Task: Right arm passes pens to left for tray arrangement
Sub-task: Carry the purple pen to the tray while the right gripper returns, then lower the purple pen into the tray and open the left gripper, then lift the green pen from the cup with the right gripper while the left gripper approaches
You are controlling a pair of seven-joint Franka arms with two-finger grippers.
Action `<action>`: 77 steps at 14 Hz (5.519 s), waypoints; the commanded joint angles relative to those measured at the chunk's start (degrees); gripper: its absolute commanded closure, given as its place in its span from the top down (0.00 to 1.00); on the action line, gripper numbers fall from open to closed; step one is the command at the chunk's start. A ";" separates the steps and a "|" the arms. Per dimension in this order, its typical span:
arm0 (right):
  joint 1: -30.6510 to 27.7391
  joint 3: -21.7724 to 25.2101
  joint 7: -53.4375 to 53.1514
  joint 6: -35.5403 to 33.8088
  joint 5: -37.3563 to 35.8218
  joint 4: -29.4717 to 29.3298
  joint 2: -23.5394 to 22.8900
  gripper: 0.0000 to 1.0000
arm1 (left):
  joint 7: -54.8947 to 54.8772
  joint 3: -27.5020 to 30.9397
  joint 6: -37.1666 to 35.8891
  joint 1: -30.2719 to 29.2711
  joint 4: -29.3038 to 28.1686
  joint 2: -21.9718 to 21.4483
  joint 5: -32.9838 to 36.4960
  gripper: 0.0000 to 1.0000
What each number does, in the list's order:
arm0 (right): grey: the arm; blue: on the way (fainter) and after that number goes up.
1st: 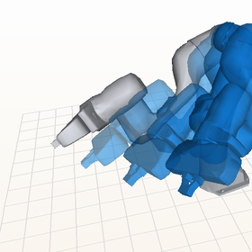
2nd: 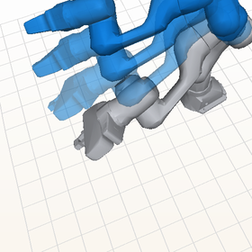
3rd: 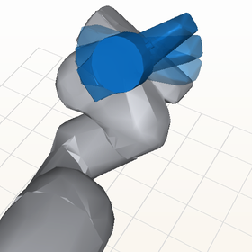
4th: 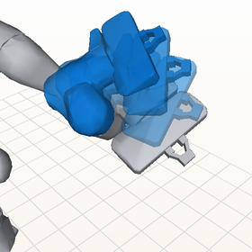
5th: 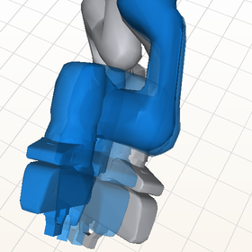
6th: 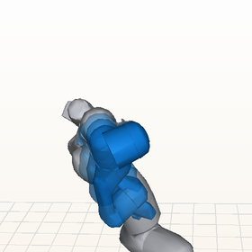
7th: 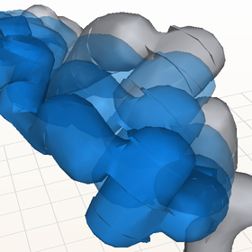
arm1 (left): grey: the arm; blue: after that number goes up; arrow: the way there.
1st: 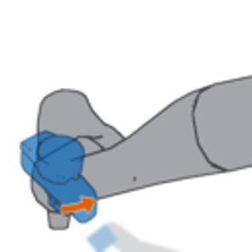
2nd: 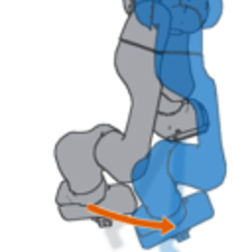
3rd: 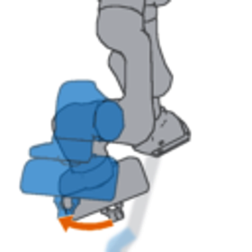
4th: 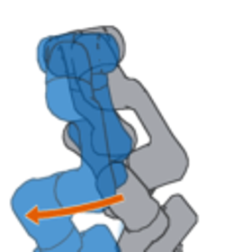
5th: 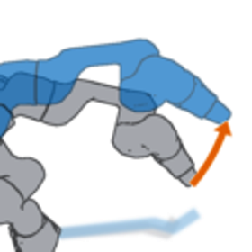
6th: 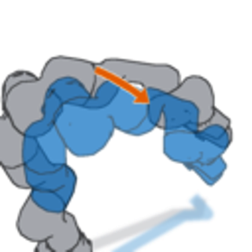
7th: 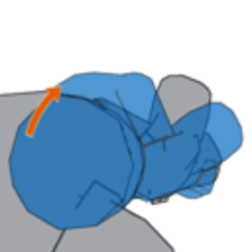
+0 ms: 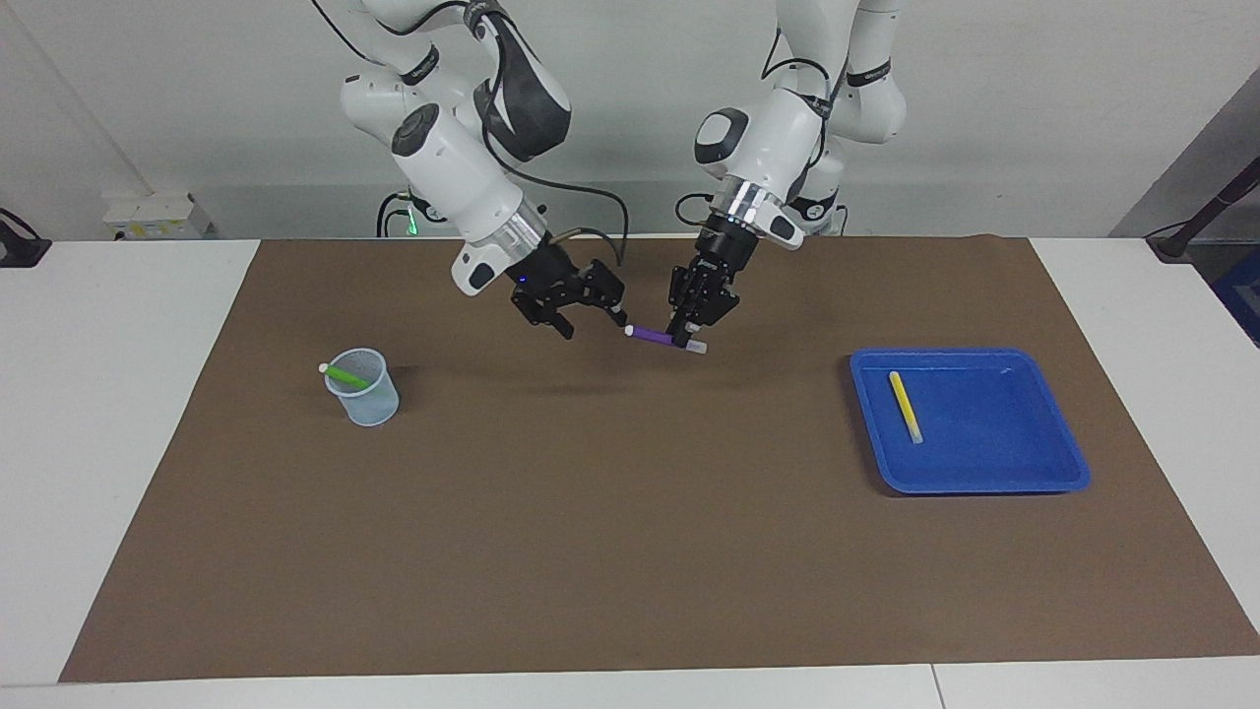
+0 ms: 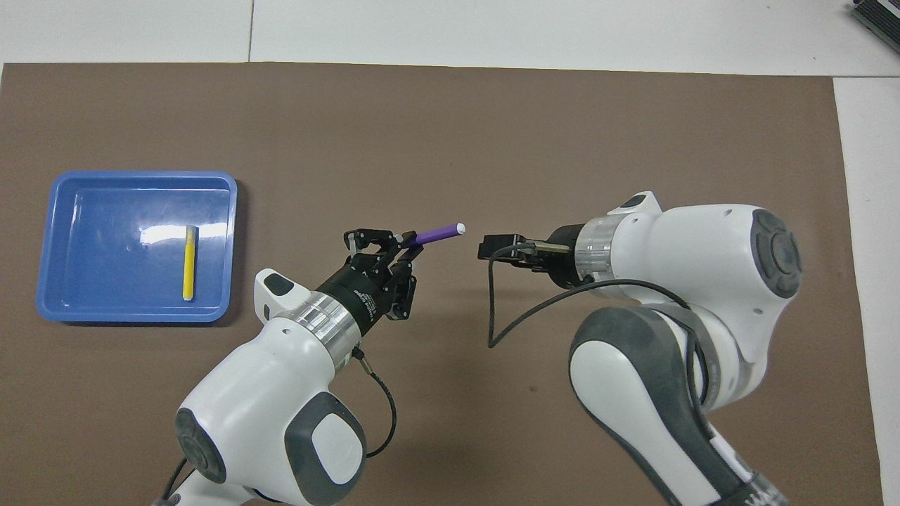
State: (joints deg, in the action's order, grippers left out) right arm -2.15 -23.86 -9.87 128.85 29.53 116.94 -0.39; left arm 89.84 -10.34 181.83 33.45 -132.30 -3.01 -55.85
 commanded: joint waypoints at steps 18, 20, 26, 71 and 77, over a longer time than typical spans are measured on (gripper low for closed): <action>-24.39 -0.40 83.25 -9.85 -32.78 5.67 1.35 0.77 | -75.82 1.02 -74.76 -39.32 14.96 -2.27 38.60 0.00; -25.54 -0.40 86.84 -9.68 -32.95 5.84 1.35 0.70 | -85.84 1.02 -76.00 -42.83 15.40 -2.27 43.87 0.00; -28.17 -0.40 87.92 -5.82 -34.01 7.51 1.27 0.53 | -99.85 1.11 -73.90 -47.77 16.54 2.29 51.02 0.00; -15.71 -1.10 56.20 -32.96 -28.12 -14.72 0.82 0.00 | -70.37 0.32 -73.02 -48.04 27.27 11.27 37.85 0.91; -11.93 -1.54 35.68 -32.10 -11.98 -14.72 1.00 0.00 | -43.31 0.32 -70.05 -41.37 26.92 7.75 26.34 0.91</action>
State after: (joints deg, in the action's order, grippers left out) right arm -15.44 -24.98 34.92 96.62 11.23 102.49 0.56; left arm 37.53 -10.66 110.38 -10.69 -104.90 6.17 -26.17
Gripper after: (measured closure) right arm 0.824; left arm 0.097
